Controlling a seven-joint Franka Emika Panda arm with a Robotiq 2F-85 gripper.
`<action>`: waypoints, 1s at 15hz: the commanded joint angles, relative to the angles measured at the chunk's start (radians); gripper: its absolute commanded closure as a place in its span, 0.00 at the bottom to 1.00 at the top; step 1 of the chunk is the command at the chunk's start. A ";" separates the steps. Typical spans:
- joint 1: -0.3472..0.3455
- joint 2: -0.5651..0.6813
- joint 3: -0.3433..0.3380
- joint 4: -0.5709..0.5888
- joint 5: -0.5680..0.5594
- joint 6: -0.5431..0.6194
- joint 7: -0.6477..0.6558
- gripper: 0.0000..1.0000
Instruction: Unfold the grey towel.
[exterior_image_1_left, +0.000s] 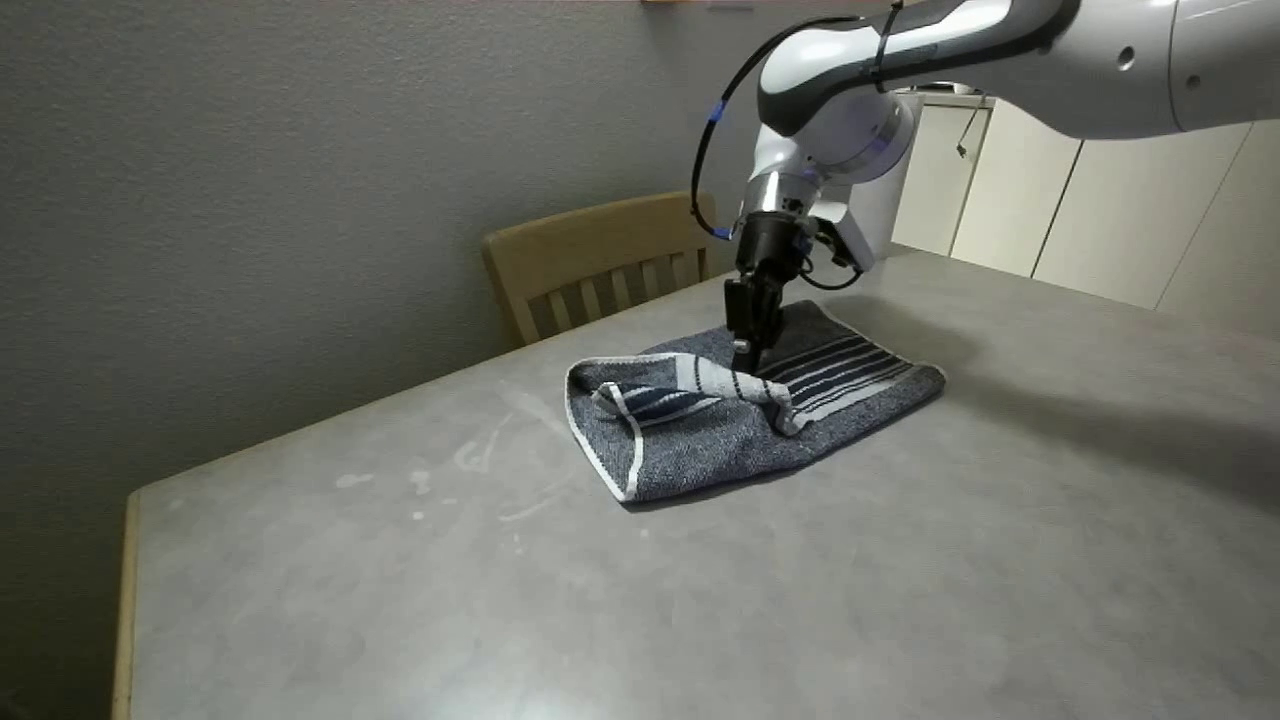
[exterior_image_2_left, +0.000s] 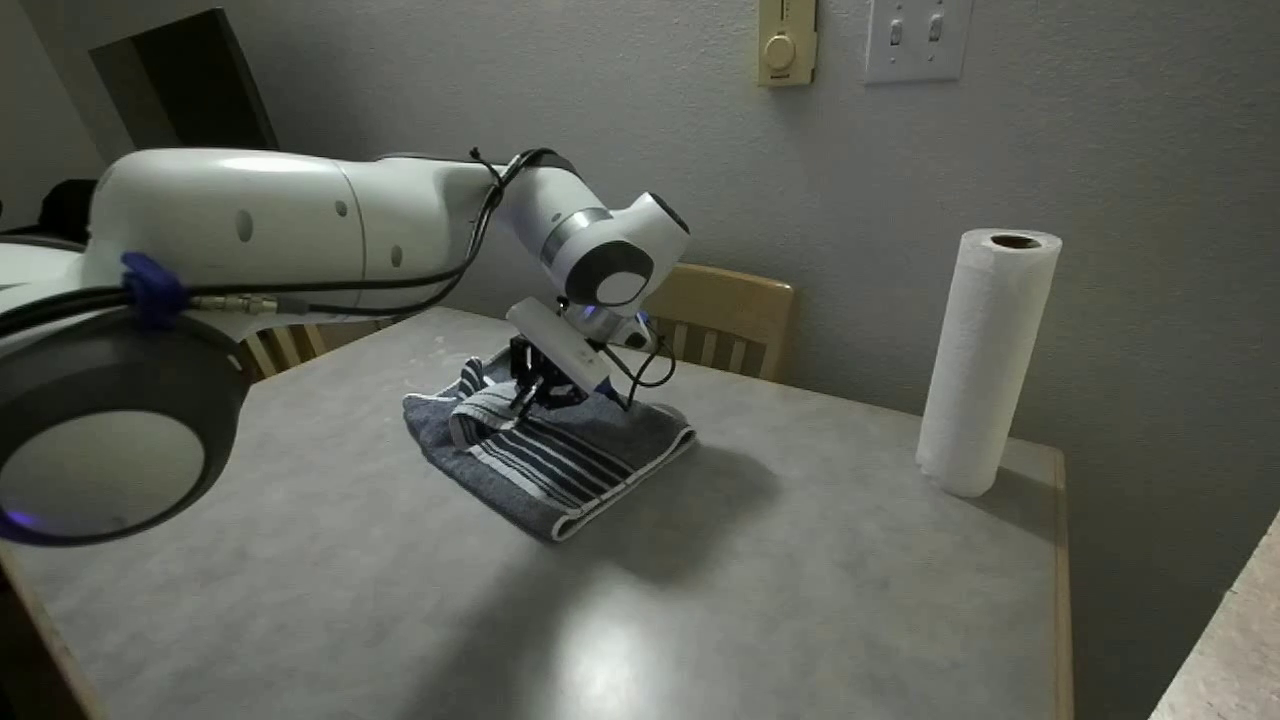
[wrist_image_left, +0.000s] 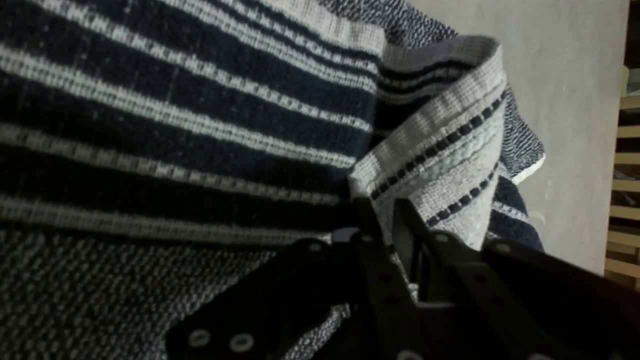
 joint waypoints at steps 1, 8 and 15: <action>-0.015 0.000 0.012 -0.021 0.025 0.012 -0.018 0.53; -0.017 0.000 0.019 -0.034 0.042 0.021 -0.017 0.13; -0.028 0.000 0.036 -0.064 0.094 0.044 -0.021 0.17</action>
